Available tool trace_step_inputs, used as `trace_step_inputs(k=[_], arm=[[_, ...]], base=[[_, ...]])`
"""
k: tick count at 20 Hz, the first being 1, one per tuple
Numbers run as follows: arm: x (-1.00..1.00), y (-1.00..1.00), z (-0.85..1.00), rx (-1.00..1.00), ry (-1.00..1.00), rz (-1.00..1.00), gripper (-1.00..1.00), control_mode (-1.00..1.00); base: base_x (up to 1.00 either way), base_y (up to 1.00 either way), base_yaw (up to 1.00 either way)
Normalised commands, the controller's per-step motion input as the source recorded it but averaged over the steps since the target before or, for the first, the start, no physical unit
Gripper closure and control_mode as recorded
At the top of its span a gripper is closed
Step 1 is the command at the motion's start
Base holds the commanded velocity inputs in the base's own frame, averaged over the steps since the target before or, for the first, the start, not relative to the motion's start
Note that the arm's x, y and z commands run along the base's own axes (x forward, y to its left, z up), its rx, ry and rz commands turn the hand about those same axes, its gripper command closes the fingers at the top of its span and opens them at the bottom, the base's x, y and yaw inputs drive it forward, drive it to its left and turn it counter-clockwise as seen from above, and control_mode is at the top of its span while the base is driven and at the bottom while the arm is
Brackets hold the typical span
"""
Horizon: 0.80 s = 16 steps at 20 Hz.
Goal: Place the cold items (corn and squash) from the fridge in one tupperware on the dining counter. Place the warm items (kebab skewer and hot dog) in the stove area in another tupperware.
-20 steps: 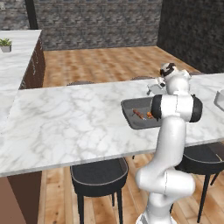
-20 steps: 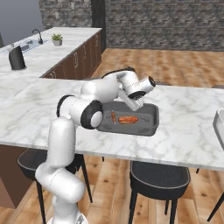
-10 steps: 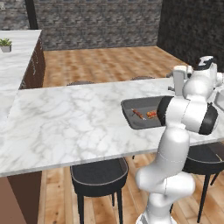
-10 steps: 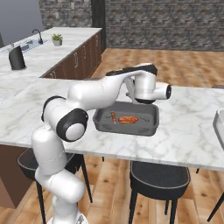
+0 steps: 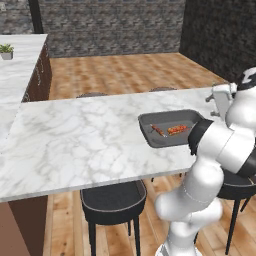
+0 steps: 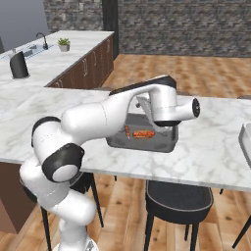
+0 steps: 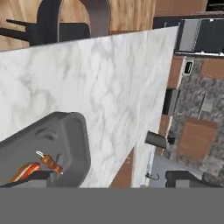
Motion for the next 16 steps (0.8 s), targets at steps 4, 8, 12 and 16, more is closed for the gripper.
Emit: trace_step_inputs(k=[4, 8, 12, 16], arm=[[-1.0, 0.15, -1.0, -0.67, 0.0, 0.0, -1.0, -1.0], [-1.0, 0.15, -1.0, -0.57, 0.0, 0.0, -1.0, -1.0], [-1.0, 0.11, -1.0, -0.46, -0.01, 0.0, -1.0, -1.0], [-1.0, 0.31, -1.0, -0.5, -0.01, 0.0, -1.0, -1.0]], base=[[0.0, 0.0, 0.0], [0.0, 0.0, 0.0], [0.0, 0.0, 0.0], [0.0, 0.0, 0.0]])
